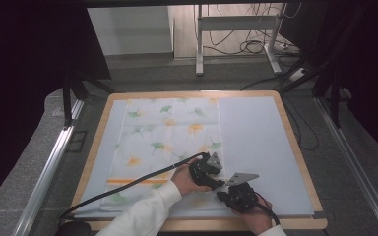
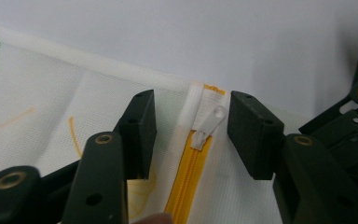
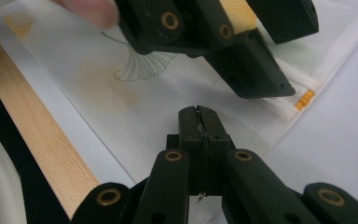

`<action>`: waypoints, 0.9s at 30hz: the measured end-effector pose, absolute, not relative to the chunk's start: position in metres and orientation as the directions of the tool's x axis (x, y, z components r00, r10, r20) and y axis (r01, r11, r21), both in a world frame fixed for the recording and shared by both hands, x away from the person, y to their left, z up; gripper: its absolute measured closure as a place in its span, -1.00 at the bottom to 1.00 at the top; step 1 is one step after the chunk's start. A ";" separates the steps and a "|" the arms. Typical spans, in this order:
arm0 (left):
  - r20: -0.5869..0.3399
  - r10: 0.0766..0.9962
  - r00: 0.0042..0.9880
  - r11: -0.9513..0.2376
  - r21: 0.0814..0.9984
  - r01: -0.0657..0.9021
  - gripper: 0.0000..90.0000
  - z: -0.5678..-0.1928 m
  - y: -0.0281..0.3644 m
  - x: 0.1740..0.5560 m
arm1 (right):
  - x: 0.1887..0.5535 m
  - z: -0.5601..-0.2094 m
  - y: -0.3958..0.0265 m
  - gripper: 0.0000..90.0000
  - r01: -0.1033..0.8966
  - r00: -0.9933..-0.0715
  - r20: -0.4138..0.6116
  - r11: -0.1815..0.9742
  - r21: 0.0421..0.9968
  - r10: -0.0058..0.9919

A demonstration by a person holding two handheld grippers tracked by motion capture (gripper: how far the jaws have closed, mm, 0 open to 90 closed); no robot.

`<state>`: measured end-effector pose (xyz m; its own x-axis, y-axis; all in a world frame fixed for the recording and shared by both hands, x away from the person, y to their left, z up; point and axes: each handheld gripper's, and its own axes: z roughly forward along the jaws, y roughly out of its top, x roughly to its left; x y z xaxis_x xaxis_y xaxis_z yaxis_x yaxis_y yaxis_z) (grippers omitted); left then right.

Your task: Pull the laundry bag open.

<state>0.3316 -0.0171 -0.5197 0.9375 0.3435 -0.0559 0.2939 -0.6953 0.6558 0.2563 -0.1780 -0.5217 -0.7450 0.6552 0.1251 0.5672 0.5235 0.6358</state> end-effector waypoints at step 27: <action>-0.079 0.393 0.916 -0.678 0.648 0.346 0.78 -0.520 -0.023 0.331 | 0.257 -0.522 -0.178 0.96 0.565 -0.747 0.119 0.529 0.634 0.655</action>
<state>0.3310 -0.0228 -0.5203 0.9163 0.3926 -0.0785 0.3461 -0.6781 0.6483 0.2569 -0.1776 -0.5217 -0.7465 0.6546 0.1189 0.5646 0.5287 0.6338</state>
